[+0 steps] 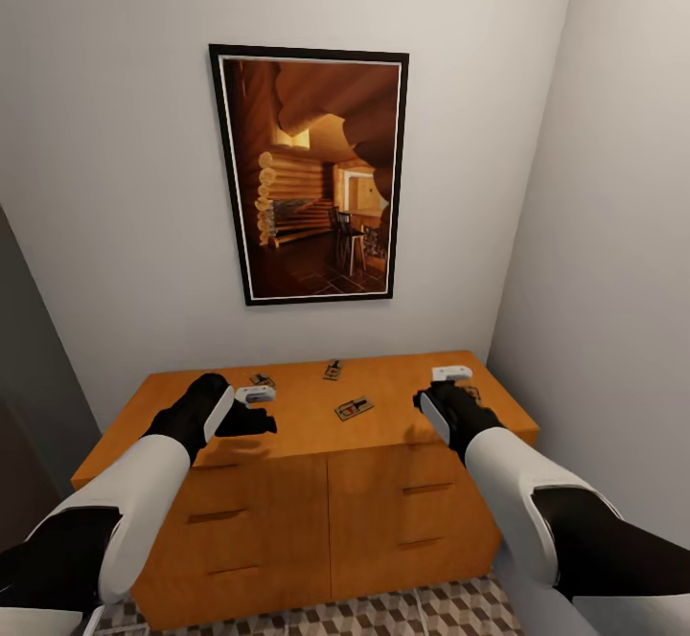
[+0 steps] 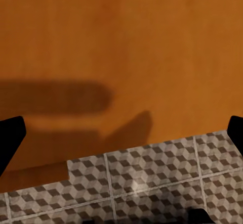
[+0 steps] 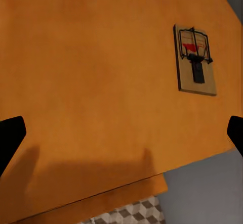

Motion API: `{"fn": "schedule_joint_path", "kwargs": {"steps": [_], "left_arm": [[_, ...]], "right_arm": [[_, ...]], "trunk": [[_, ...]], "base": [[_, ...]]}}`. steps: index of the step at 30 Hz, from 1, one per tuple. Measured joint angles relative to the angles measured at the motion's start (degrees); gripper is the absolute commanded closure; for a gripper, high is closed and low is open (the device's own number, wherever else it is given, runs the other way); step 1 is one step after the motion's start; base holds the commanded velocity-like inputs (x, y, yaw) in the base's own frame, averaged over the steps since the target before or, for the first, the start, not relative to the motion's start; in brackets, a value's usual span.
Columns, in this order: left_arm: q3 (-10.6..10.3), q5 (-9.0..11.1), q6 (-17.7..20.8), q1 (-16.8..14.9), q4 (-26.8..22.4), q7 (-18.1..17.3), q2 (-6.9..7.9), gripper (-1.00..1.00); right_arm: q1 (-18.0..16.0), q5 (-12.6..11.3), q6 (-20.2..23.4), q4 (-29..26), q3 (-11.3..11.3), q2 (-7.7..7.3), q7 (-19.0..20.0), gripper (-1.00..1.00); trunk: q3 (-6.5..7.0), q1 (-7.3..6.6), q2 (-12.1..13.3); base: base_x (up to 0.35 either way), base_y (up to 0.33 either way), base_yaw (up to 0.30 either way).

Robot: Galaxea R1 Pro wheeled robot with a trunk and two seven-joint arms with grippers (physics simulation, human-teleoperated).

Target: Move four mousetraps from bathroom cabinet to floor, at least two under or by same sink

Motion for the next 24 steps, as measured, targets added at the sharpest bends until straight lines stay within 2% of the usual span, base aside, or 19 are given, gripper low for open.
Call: {"fn": "schedule_joint_path", "kwargs": {"steps": [6, 14, 24], "left_arm": [[-0.01, 0.07, -0.06, -0.03, -0.71, -0.42, -0.08, -1.00], [-0.10, 0.08, -0.01, -0.05, -2.85, -0.59, -0.19, -1.00], [-0.19, 0.09, -0.05, -0.05, -4.33, -0.60, -0.24, -1.00]], "right_arm": [[-0.98, 0.09, -1.12, 1.59, 0.00, 0.14, -0.23, -1.00], [-1.20, 0.42, -0.91, -0.70, 0.15, 0.25, 0.09, -1.00], [-1.23, 0.57, 1.50, -1.83, 0.20, 0.07, 0.36, -1.00]], "trunk": [[0.00, 0.00, 0.00], [0.00, 0.00, 0.00], [0.00, 0.00, 0.00]], "base": [[0.000, 0.000, 0.000], [0.000, 0.000, 0.000], [0.000, 0.000, 0.000]]}}
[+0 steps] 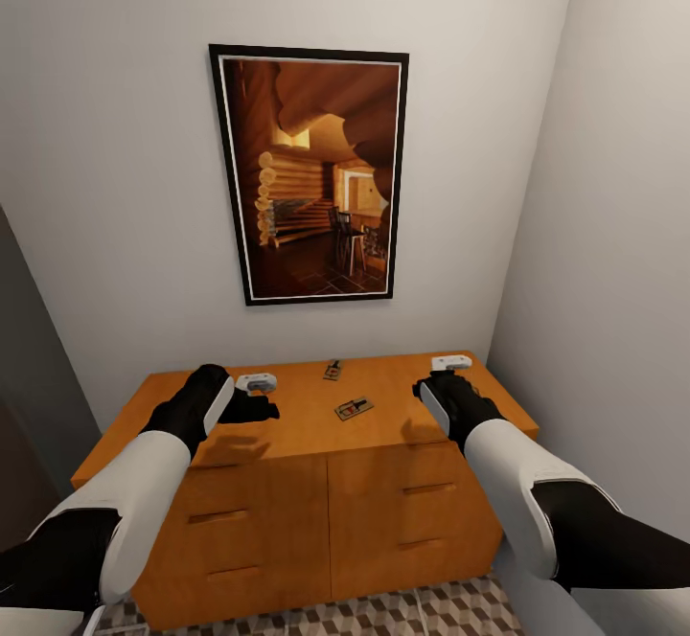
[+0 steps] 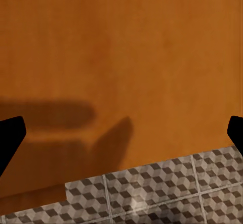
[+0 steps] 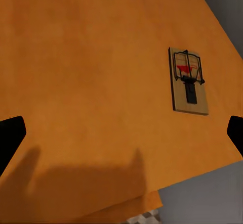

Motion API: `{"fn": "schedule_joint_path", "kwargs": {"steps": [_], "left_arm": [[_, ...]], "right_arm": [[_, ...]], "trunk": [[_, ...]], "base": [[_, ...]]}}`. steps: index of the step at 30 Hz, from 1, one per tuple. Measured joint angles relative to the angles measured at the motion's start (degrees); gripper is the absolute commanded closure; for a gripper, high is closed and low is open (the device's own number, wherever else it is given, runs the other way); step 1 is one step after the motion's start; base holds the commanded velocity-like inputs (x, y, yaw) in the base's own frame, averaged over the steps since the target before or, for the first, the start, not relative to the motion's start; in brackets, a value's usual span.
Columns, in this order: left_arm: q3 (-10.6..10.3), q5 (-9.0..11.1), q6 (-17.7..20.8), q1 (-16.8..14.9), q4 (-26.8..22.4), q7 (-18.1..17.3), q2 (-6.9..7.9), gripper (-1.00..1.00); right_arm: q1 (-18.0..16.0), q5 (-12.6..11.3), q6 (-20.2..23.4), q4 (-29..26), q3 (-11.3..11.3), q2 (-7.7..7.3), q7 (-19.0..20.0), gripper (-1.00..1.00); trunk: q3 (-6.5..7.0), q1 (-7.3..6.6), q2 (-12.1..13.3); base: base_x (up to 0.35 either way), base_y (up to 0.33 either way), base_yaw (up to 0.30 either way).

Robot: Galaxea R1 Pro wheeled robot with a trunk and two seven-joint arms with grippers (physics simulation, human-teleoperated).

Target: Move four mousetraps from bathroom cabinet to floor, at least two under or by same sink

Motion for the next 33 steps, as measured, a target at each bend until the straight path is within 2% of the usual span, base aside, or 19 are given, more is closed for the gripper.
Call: {"fn": "schedule_joint_path", "kwargs": {"steps": [17, 26, 33], "left_arm": [[-0.03, -0.09, -0.06, 0.00, 0.12, 0.70, -0.35, -1.00], [-0.16, -0.08, -0.24, 0.00, 0.35, 0.67, -0.27, -1.00], [-0.15, -0.05, -0.27, 0.00, -0.07, 0.61, -0.38, -1.00]], "right_arm": [[0.00, -0.09, 0.63, -0.12, 0.02, 0.02, 0.19, -1.00], [0.00, 0.10, 0.54, -0.12, 0.12, 0.04, -0.39, -1.00], [-0.01, -0.18, 0.15, 0.31, 0.02, -0.40, -0.34, -1.00]], "trunk": [[0.00, 0.00, 0.00], [0.00, -0.02, 0.00], [0.00, 0.00, 0.00]], "base": [[0.001, 0.000, 0.000], [0.276, 0.000, 0.000], [0.074, 0.000, 0.000]]}}
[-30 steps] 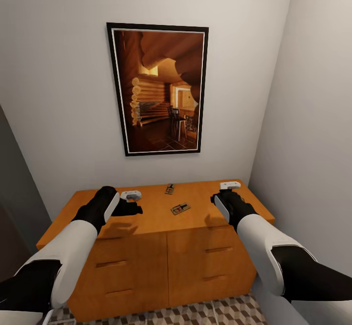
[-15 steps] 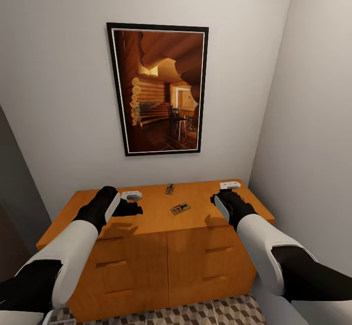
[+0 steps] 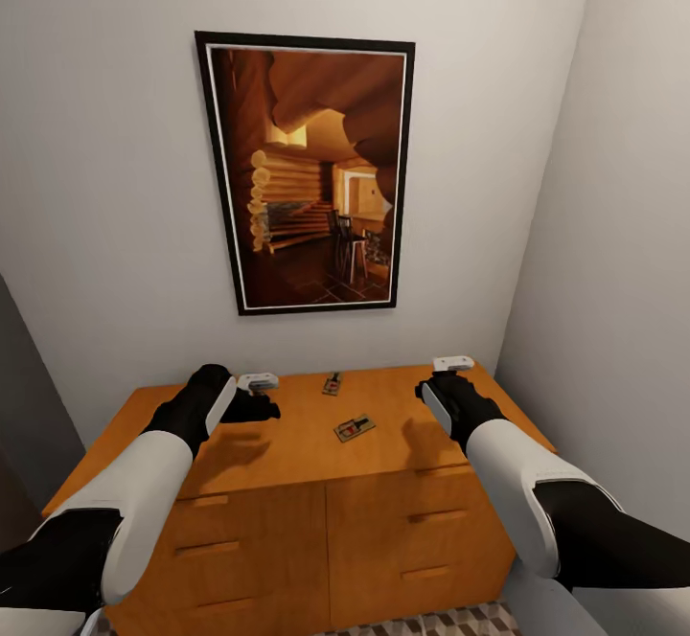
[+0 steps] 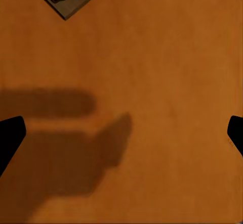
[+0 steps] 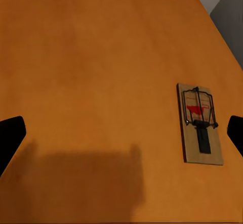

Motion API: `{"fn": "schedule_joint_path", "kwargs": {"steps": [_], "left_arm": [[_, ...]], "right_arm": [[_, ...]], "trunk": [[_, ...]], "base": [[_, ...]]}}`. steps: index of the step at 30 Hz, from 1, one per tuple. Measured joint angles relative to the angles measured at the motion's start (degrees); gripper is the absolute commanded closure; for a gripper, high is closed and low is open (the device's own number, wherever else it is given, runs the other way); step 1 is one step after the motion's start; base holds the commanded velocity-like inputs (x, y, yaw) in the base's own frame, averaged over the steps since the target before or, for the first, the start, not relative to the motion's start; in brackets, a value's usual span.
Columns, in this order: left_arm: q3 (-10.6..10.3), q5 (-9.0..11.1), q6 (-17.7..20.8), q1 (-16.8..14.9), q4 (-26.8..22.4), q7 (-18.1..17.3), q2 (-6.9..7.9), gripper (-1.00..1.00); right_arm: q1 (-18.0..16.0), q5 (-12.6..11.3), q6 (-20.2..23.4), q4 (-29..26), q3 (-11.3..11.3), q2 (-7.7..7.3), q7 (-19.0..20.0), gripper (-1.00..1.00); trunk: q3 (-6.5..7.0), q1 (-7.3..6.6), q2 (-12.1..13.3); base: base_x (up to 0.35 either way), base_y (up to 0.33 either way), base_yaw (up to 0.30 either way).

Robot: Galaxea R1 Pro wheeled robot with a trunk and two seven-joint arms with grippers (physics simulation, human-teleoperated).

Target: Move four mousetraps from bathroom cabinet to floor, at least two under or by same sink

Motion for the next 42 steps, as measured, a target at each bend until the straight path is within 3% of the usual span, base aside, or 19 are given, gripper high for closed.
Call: {"fn": "schedule_joint_path", "kwargs": {"steps": [18, 33, 42], "left_arm": [[-0.04, -0.04, -1.40, 0.00, 0.36, 0.07, 0.00, -1.00], [-0.03, -0.06, -1.99, 0.00, 0.33, 0.07, -0.01, -1.00], [0.04, -0.03, -1.97, 0.00, -0.02, 0.06, -0.39, -1.00]], "right_arm": [[0.00, -0.14, -0.24, 0.55, -0.18, -0.43, 0.27, -1.00], [0.00, -0.15, -0.56, 0.57, -0.19, -0.38, 0.29, -1.00], [0.00, -0.43, -0.63, 0.93, -0.19, -0.74, 0.30, -1.00]], "trunk": [[0.00, -0.01, -0.01], [0.00, -0.02, -0.01], [0.00, 0.00, 0.00]], "base": [[0.057, 0.000, 0.000], [0.221, 0.000, 0.000], [0.031, 0.000, 0.000]]}}
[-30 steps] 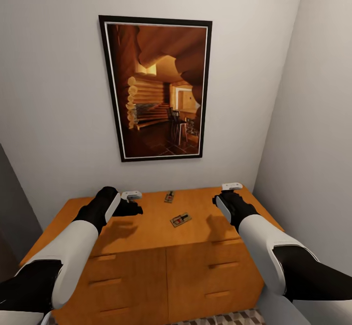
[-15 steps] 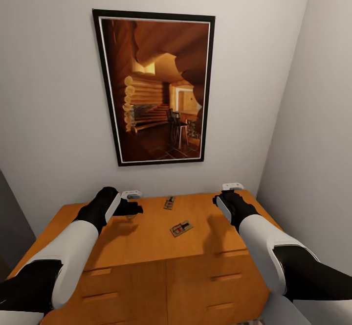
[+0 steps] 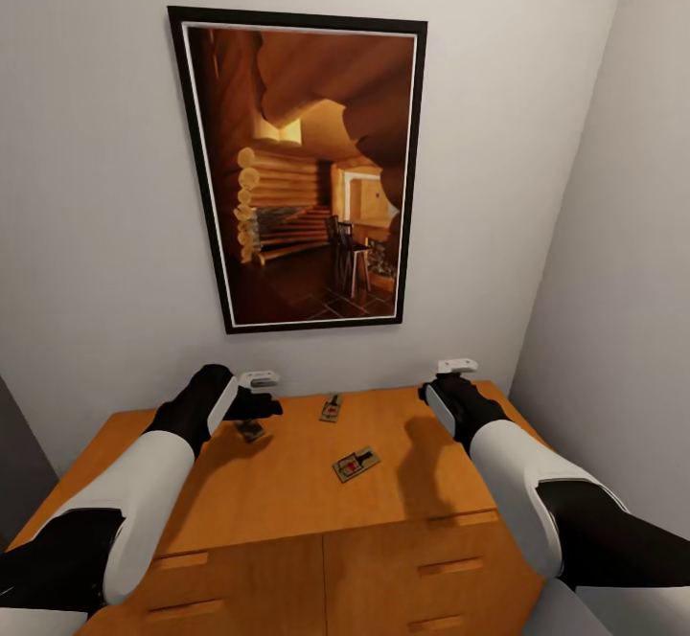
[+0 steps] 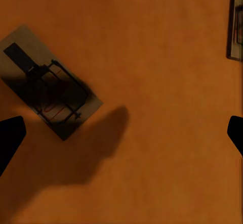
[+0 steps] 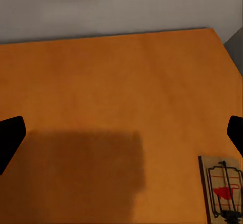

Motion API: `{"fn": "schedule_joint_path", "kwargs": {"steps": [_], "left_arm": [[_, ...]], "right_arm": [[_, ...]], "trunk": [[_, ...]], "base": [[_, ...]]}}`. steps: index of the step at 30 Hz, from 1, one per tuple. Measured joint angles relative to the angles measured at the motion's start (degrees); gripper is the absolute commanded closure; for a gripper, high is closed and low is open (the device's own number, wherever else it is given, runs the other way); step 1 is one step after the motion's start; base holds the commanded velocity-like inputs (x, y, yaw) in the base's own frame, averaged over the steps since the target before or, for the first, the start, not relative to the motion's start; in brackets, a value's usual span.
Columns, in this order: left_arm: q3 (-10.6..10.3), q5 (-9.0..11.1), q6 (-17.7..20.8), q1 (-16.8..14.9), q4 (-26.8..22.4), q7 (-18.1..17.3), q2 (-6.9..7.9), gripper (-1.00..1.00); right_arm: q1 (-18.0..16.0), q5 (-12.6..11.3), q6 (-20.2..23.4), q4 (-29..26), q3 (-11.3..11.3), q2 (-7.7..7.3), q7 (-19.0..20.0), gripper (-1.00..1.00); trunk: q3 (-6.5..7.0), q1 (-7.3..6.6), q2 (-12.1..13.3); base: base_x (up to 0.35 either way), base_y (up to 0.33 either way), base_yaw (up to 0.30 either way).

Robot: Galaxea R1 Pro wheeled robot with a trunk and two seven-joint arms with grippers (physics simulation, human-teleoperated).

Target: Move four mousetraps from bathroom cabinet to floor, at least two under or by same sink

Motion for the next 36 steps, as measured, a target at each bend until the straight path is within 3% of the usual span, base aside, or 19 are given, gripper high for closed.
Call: {"fn": "schedule_joint_path", "kwargs": {"steps": [13, 36], "left_arm": [[0.09, -0.01, -0.06, 0.00, 0.02, 0.05, -0.29, -1.00], [0.20, -0.04, -1.28, 0.04, 0.62, 0.16, -0.54, -1.00]], "right_arm": [[0.00, -0.21, -4.02, 4.81, -0.03, -4.58, 1.01, -1.00], [-0.01, -0.25, -4.33, 5.16, 0.05, -4.15, 1.37, -1.00]], "trunk": [[0.00, 0.00, 0.00], [0.00, 0.00, 0.00]], "base": [[0.002, 0.000, 0.000], [0.000, -0.101, 0.000]]}}
